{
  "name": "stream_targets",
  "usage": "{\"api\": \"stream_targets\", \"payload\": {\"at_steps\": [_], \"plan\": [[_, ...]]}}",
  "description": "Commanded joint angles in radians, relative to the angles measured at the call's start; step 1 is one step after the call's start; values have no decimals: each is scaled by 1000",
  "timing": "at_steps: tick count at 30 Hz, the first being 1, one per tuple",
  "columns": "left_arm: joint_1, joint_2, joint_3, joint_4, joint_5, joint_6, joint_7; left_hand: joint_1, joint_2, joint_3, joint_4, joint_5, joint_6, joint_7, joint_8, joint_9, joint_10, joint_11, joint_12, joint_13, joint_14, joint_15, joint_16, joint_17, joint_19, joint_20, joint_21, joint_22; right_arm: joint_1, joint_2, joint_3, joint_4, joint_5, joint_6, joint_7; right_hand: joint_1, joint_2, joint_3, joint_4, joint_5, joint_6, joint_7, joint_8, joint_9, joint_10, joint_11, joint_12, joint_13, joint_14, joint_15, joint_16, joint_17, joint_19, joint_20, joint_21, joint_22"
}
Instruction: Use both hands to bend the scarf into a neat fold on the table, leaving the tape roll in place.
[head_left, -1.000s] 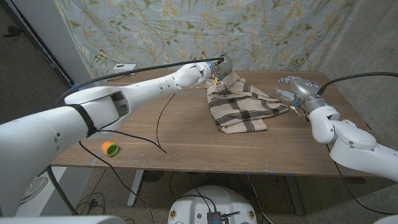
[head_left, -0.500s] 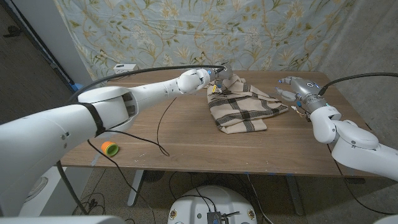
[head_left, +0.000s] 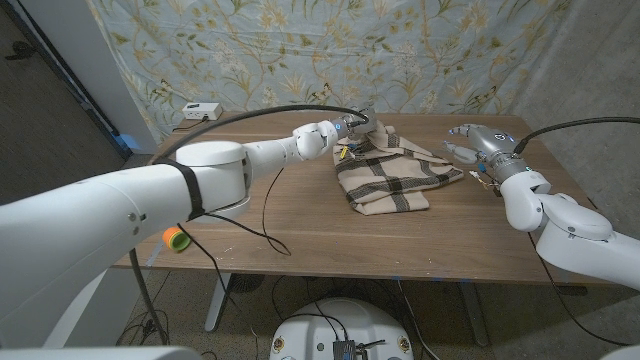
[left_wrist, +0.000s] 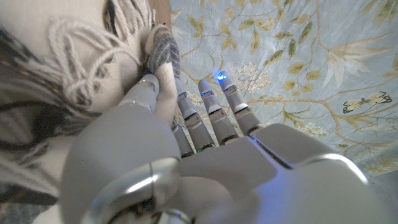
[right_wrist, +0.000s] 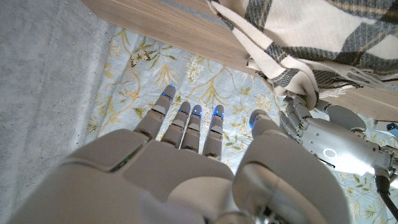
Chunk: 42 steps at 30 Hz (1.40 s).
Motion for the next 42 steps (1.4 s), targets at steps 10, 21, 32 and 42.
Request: {"api": "stream_targets", "payload": {"at_steps": [10,21,32,42], "plan": [[-44,-68,45,73,-163,50,-38,101,-17,11,-17,-75,90,22,-64,3,248,3,275,208,318,-184,168,223,85,-31,108,18,19,10,-9,17,9,17,8,1,6,3,-5,0,11,-1,-2,1,6,-3,0,0,12,-27,5,1,6,0,-7,1],[-114,-156,65,73,-191,-2,-310,122,-31,5,-20,-74,115,27,-72,3,273,1,382,313,381,-184,189,313,82,-41,153,18,10,3,-5,6,0,10,1,2,3,5,-7,0,13,-1,-2,1,6,-2,0,0,13,-25,4,-1,7,1,-8,1],[-165,-222,47,73,-173,-50,-432,146,-35,9,-25,-78,134,62,-73,3,282,0,418,348,417,-185,199,357,89,-32,181,19,-54,-10,52,-1,25,12,-37,0,0,4,-8,0,14,0,-2,1,6,-1,0,0,13,-26,3,-2,6,2,-9,1],[-198,-276,83,73,-354,-18,-396,173,-54,9,-27,-82,154,80,-70,2,313,0,420,322,477,-184,221,407,127,-26,228,23,-82,-13,82,15,39,35,-55,-3,-3,4,-7,0,14,1,-2,1,7,-1,-1,0,12,-24,2,-3,6,2,-10,1]]}}
